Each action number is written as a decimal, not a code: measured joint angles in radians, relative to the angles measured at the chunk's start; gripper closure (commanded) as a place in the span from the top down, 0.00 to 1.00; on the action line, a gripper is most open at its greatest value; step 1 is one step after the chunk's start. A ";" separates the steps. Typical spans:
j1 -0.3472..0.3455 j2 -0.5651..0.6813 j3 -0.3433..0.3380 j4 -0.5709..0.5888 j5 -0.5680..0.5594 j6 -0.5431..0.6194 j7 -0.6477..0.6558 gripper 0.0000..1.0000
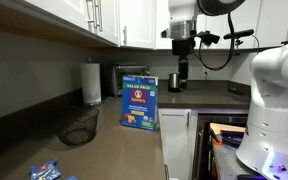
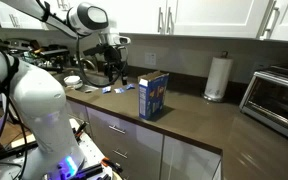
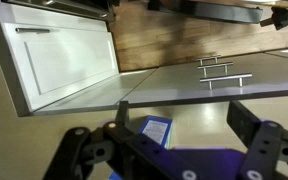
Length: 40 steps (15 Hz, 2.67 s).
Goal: Put the pack in the middle in the box
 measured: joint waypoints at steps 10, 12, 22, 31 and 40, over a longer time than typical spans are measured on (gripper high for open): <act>0.044 0.015 -0.001 0.003 0.001 0.006 -0.001 1.00; 0.096 0.031 0.007 0.013 0.003 0.019 -0.001 1.00; 0.278 0.294 0.037 0.064 0.011 0.455 -0.083 1.00; 0.363 0.794 -0.038 0.343 0.283 0.665 -0.536 1.00; 0.296 1.062 0.065 0.594 0.245 0.560 -0.615 1.00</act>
